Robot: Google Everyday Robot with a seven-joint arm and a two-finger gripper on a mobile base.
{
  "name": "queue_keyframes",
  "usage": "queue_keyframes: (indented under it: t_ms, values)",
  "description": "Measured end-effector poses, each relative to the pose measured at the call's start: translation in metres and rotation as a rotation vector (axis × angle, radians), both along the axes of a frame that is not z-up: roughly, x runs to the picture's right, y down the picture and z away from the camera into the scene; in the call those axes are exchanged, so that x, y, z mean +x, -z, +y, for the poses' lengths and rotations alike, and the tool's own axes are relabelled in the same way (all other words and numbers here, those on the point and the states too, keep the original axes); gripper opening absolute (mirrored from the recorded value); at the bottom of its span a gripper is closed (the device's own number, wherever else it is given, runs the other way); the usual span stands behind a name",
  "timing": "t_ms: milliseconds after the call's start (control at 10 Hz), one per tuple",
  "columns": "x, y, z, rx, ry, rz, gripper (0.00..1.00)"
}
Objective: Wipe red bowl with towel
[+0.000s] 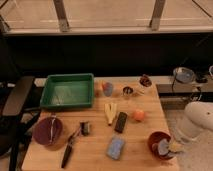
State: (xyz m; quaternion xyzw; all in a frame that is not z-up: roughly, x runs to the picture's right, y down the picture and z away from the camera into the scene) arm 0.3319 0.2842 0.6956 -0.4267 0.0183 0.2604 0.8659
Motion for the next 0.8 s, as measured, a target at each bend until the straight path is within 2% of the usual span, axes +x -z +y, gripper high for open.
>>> queue_keyframes:
  t_ms: [300, 500, 800]
  values:
    - [-0.006, -0.015, -0.027, 0.004, 0.052, 0.000, 0.00]
    - [-0.025, -0.023, -0.035, 0.002, 0.086, -0.029, 0.00]
    - [-0.049, -0.015, -0.018, -0.009, 0.113, -0.073, 0.00]
